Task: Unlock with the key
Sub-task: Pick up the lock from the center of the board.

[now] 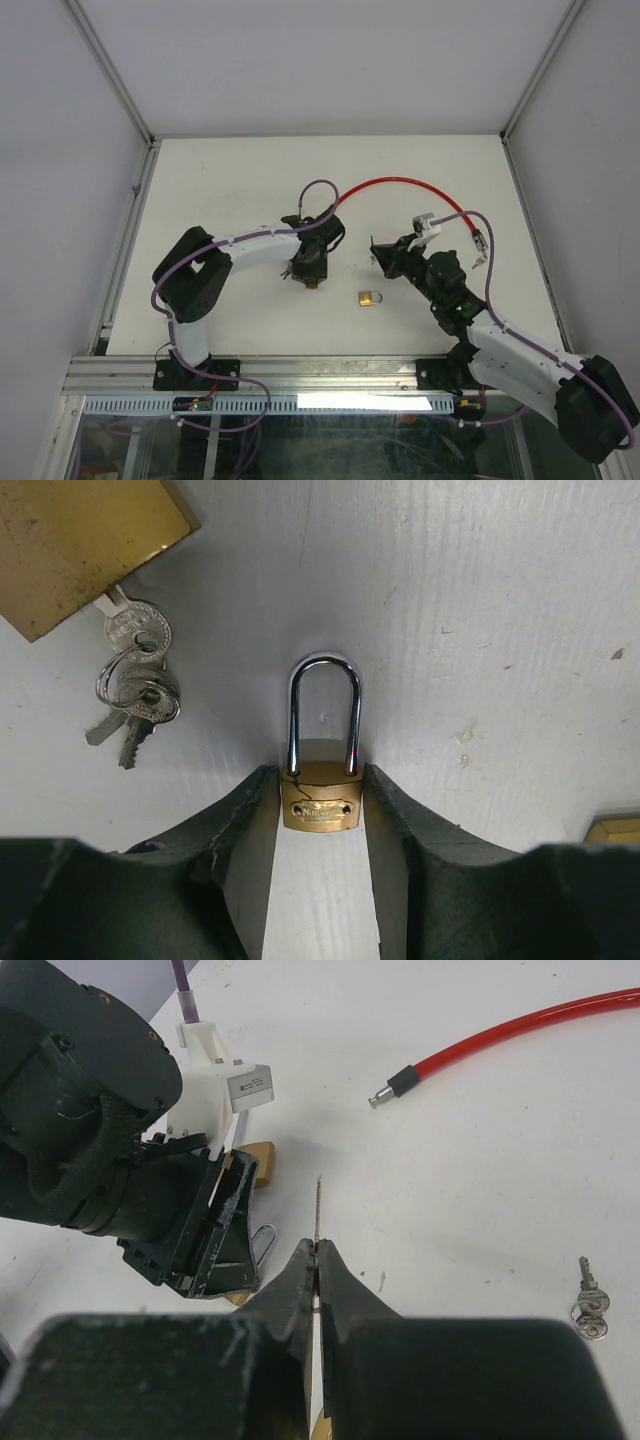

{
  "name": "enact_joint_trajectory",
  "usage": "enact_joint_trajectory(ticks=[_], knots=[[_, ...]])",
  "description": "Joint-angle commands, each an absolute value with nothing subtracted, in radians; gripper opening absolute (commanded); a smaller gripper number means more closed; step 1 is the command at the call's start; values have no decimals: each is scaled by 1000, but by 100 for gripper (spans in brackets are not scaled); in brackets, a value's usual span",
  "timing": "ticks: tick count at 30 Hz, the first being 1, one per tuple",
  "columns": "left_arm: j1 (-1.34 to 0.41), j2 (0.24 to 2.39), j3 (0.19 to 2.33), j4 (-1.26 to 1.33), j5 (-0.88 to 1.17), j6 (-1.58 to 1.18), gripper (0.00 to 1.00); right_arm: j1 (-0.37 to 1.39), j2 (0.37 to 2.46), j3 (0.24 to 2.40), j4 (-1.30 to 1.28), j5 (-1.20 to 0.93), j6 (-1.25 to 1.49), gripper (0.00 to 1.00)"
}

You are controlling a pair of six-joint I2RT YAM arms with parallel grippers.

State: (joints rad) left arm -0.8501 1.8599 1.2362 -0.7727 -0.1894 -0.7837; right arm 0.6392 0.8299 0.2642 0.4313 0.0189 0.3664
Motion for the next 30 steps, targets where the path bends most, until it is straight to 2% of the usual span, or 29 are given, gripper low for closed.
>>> enact_joint_trajectory(ticks=[1, 7, 16, 30], knots=[[-883, 1905, 1272, -818, -191, -772, 37, 639, 809, 296, 448, 25, 359, 0], [-890, 1902, 1285, -827, -200, -776, 28, 639, 816, 323, 401, 0, 356, 0], [-864, 1717, 1235, -767, -260, -893, 15, 641, 865, 356, 411, -112, 379, 0], [-734, 1380, 1064, -520, -206, -1092, 9, 724, 1010, 413, 501, -226, 418, 0]])
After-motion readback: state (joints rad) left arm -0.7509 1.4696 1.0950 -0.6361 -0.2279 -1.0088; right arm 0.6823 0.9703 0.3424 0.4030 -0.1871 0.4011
